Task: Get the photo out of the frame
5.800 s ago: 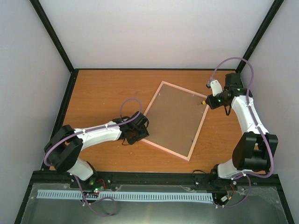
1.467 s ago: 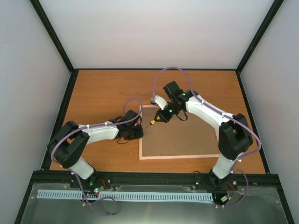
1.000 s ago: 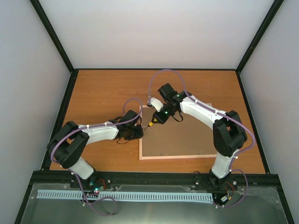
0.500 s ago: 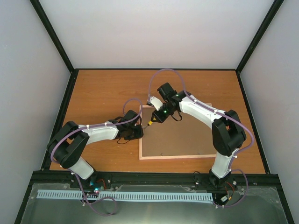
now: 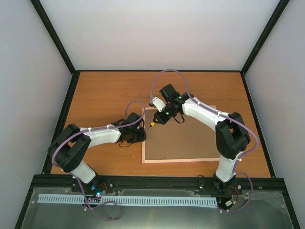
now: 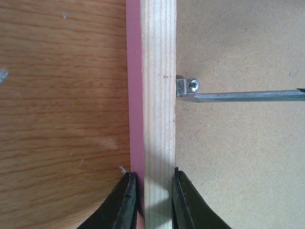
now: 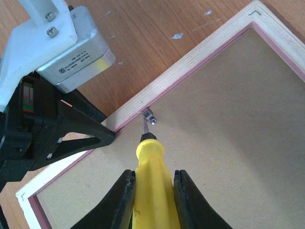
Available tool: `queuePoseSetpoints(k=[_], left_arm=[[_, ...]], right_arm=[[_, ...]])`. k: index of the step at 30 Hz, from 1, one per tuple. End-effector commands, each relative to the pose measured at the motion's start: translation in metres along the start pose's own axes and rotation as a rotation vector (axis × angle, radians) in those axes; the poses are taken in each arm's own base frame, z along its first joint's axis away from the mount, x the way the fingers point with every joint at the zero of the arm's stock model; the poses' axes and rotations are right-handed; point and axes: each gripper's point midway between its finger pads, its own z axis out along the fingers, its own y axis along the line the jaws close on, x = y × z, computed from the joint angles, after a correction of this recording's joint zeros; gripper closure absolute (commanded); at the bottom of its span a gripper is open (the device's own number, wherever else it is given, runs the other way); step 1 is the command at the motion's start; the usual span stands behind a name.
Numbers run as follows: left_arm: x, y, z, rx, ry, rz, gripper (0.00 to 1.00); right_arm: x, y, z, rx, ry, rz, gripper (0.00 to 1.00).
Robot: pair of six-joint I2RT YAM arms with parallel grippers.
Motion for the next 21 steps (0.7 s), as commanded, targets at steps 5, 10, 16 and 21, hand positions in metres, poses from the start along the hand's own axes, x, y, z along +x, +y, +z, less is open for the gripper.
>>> queuePoseSetpoints(k=[5,10,16,21], left_arm=[[0.015,0.004,0.011,0.013,0.047,-0.005,0.99],[0.014,0.004,0.011,0.012,0.046,-0.003,0.99],[0.015,0.005,0.013,0.009,0.05,-0.005,0.99],[0.016,0.006,0.013,0.01,0.051,-0.007,0.99]], right_arm=[[-0.002,-0.027,0.004,0.149,0.011,0.009,0.97],[-0.006,-0.038,-0.002,0.223,-0.002,0.044,0.97],[-0.017,-0.048,-0.01,0.285,-0.027,0.077,0.97],[-0.019,-0.053,-0.011,0.309,-0.02,0.088,0.97]])
